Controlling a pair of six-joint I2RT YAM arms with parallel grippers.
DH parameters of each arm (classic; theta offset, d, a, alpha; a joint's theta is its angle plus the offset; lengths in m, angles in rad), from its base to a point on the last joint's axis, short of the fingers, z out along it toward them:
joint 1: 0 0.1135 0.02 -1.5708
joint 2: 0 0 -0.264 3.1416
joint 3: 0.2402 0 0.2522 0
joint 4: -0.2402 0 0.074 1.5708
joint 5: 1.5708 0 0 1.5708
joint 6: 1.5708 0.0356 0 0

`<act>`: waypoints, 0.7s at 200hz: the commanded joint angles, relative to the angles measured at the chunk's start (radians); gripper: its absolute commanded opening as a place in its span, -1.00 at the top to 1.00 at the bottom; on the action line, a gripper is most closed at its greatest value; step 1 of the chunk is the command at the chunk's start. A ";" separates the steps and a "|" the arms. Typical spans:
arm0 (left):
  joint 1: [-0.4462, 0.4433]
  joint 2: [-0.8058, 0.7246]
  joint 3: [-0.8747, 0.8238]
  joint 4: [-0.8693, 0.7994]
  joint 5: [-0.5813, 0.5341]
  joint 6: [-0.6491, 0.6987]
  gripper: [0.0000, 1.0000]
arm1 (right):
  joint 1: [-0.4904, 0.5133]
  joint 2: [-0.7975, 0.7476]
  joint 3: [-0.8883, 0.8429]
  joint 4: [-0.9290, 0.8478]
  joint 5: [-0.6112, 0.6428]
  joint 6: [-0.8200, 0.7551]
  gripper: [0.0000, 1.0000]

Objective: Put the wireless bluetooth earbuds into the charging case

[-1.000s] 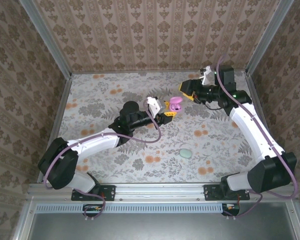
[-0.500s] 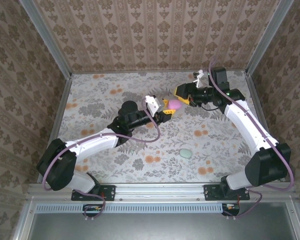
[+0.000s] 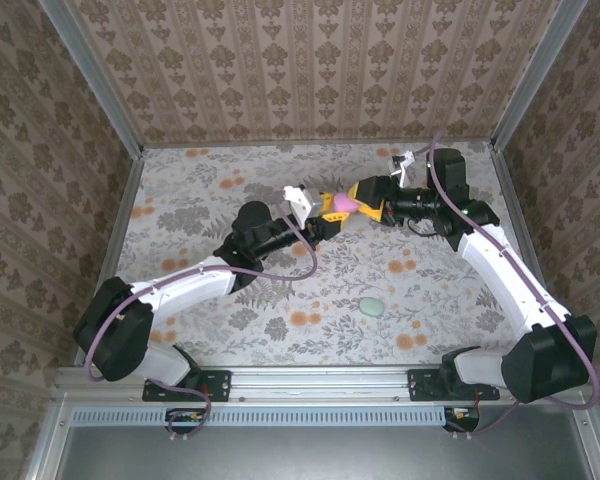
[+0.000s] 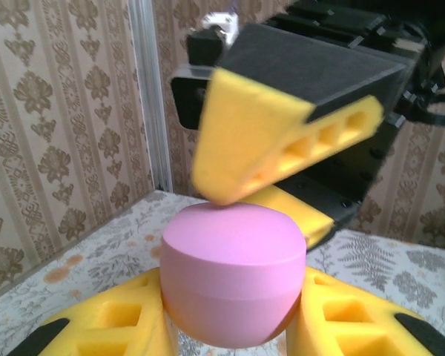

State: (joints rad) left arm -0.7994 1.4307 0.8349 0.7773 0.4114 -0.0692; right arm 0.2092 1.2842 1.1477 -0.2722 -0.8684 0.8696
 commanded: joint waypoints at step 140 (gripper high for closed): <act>0.054 0.008 -0.001 0.192 0.055 -0.147 0.30 | -0.002 0.045 -0.102 0.543 -0.168 0.450 -0.15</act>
State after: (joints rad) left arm -0.7452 1.4311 0.8139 0.9283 0.4496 -0.2039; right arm 0.2028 1.3106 1.0477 0.2012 -1.0077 1.2690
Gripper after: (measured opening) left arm 0.352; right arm 0.587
